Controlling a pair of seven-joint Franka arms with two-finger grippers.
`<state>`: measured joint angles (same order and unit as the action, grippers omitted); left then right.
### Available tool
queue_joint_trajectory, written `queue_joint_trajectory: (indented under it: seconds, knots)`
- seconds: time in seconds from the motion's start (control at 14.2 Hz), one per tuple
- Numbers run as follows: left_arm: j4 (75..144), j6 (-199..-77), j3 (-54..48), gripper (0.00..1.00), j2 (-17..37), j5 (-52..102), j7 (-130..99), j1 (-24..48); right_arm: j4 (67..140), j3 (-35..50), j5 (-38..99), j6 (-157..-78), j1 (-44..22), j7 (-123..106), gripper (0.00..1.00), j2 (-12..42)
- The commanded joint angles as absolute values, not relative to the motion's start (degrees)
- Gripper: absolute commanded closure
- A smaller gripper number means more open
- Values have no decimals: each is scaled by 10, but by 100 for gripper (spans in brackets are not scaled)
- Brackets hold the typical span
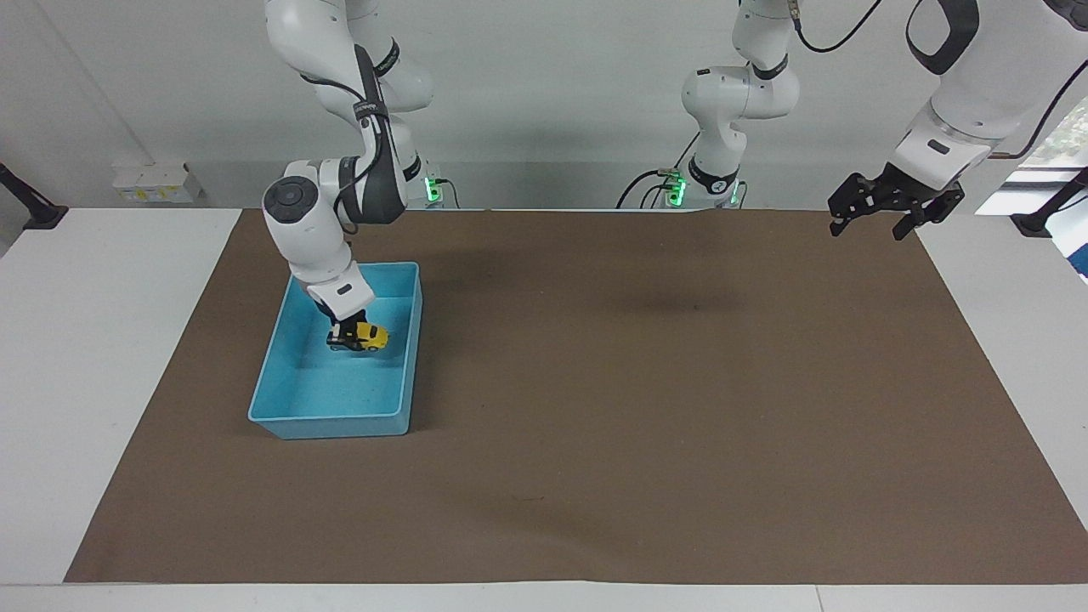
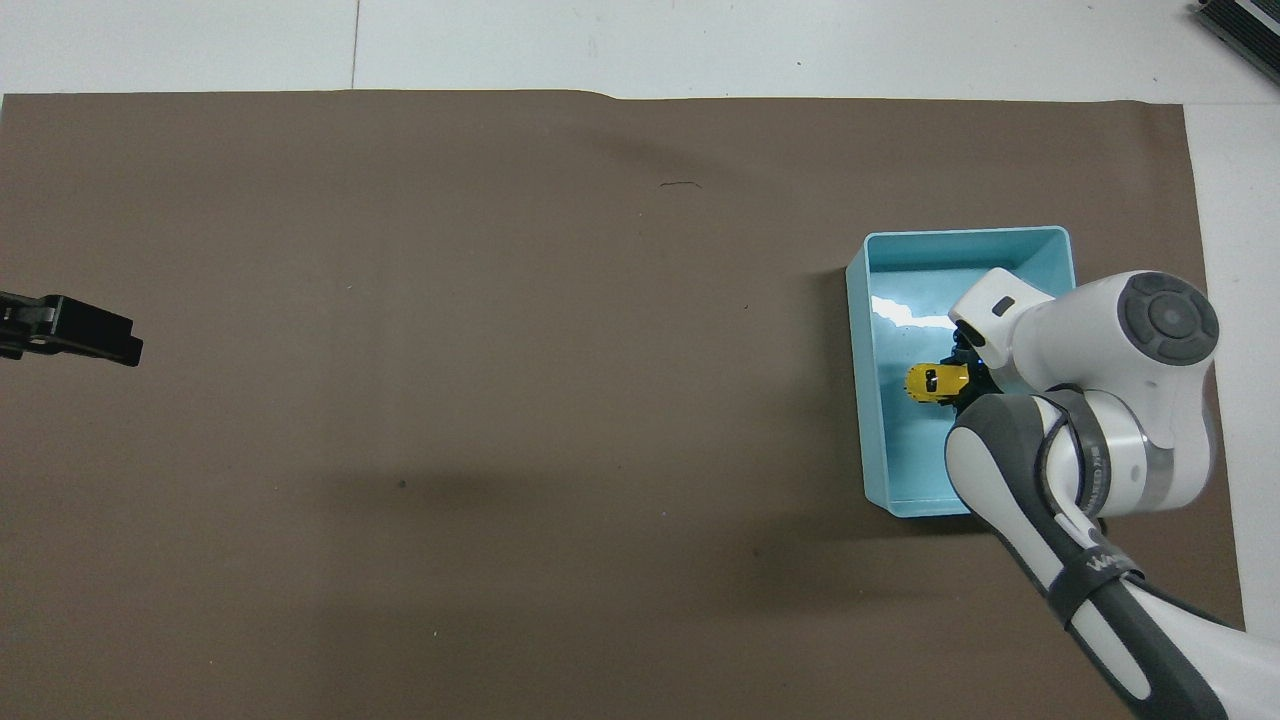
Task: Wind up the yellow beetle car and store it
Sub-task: 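Lift the car into the blue box and open the right gripper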
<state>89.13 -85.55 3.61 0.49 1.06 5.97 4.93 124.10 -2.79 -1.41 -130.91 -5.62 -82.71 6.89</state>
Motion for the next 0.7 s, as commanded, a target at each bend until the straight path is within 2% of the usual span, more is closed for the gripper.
queue_joint_trajectory:
  seconds: [0.0, 0.21, 0.28, 0.35, 0.42, 0.56, 0.63]
  knots:
    - [901, -851, 33, 0, -4, 2, 65, 44, 1270, -24, -22, -1370, -49, -838, 100, 89]
    - [901, -851, 33, 0, -4, 2, 65, 44, 1269, -23, -22, -1389, -48, -839, 95, 107]
    - [901, -851, 33, 0, -4, 2, 65, 44, 1268, -23, -21, -1388, -51, -838, 87, 107]
    - [901, -851, 33, 0, -4, 2, 66, 44, 1266, -23, -21, -1383, -52, -829, 39, 108]
    - [901, -851, 33, 0, -4, 2, 65, 44, 1263, -23, -19, -1382, -49, -825, 0, 108]
    - [901, -851, 33, 0, -4, 2, 65, 44, 1244, -23, -18, -1371, -48, -824, 0, 102]
    - [901, -851, 33, 0, -4, 2, 65, 44, 1225, -23, -11, -1335, -48, -820, 0, 100]
